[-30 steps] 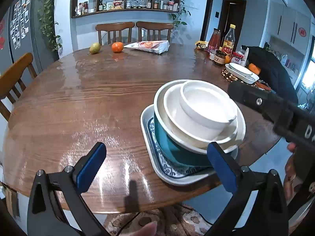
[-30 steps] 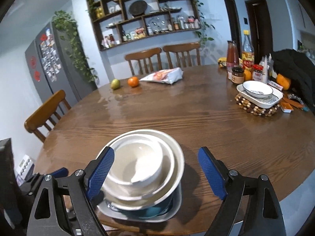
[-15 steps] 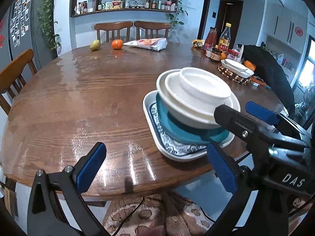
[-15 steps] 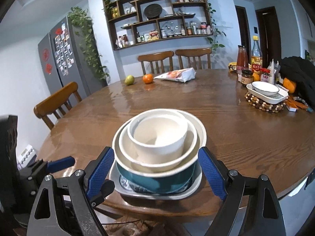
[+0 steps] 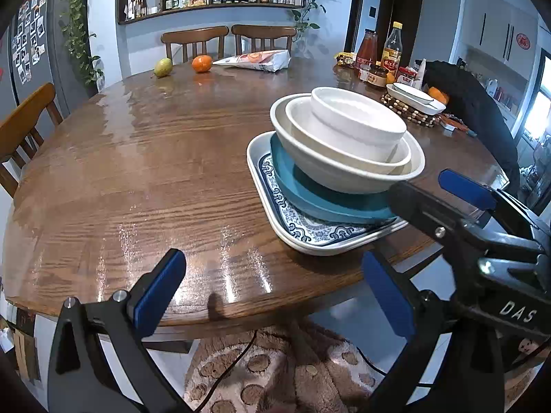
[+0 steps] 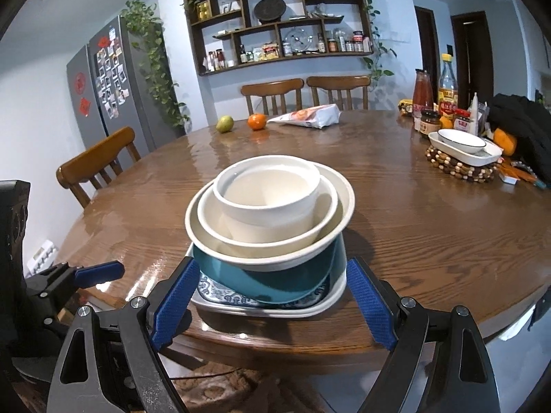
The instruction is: Organize plates and bowls
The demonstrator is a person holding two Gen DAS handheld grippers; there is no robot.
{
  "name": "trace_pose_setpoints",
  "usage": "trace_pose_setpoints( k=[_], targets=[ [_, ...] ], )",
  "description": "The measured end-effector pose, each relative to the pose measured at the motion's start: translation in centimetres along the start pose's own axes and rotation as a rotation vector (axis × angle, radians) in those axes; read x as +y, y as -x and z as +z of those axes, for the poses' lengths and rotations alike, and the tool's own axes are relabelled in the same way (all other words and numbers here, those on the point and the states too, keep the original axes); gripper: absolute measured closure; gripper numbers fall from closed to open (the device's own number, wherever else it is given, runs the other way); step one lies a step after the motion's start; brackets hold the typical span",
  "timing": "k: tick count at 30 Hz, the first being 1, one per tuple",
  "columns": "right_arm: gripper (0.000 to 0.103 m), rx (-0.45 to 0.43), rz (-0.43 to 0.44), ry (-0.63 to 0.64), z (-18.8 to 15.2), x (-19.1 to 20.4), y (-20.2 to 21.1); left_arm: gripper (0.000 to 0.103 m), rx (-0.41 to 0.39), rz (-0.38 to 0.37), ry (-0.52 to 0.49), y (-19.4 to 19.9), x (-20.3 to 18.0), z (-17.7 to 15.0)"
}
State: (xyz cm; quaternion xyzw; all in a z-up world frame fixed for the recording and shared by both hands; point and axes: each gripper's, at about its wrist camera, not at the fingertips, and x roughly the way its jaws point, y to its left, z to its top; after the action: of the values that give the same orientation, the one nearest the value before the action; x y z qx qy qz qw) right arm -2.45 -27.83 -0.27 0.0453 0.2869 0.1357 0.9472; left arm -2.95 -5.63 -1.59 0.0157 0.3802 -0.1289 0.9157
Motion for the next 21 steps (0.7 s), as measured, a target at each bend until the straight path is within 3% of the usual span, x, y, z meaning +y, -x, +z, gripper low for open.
trace_pose_setpoints(
  k=[21],
  targets=[
    [0.015, 0.004, -0.041, 0.007, -0.51, -0.65, 0.4, 0.001, 0.015, 0.003, 0.015, -0.37, 0.34, -0.2]
  ],
)
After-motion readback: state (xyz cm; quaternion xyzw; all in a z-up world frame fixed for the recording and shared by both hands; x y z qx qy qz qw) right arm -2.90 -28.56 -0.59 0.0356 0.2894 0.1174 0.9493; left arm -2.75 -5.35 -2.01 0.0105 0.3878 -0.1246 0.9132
